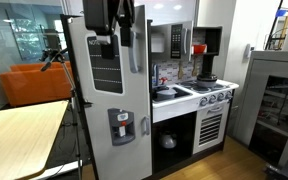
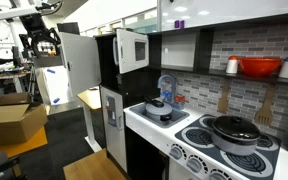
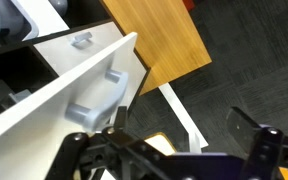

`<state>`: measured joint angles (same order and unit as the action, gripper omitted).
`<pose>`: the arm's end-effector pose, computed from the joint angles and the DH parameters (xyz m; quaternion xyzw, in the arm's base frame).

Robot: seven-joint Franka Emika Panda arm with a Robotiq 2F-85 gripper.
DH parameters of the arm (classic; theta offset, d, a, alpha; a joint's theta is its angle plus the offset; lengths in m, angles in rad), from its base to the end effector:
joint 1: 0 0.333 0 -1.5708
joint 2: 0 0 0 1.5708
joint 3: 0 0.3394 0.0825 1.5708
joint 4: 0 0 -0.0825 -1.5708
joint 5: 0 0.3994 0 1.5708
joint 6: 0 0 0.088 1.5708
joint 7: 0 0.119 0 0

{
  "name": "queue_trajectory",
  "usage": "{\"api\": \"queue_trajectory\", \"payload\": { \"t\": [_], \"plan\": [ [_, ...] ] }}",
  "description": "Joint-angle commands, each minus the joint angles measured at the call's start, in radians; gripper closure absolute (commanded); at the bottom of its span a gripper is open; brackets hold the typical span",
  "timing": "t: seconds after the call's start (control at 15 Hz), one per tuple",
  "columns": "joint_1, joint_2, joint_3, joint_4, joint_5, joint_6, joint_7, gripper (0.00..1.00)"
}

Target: Close the upper compartment of the fridge

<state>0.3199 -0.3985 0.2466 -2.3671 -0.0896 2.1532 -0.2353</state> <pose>0.3826 0.2460 0.4933 0.9074 0.4022 0.0980 0.0722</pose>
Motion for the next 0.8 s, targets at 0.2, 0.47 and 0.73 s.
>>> {"api": "queue_trajectory", "payload": {
  "t": [0.2,0.47,0.73],
  "plan": [
    [-0.043,0.03,-0.005,-0.001,-0.152,0.078,-0.011,0.0],
    [-0.062,0.037,-0.012,-0.01,-0.208,0.111,-0.007,0.0],
    [-0.094,0.058,-0.035,0.001,-0.247,0.148,-0.003,0.0]
  ]
}}
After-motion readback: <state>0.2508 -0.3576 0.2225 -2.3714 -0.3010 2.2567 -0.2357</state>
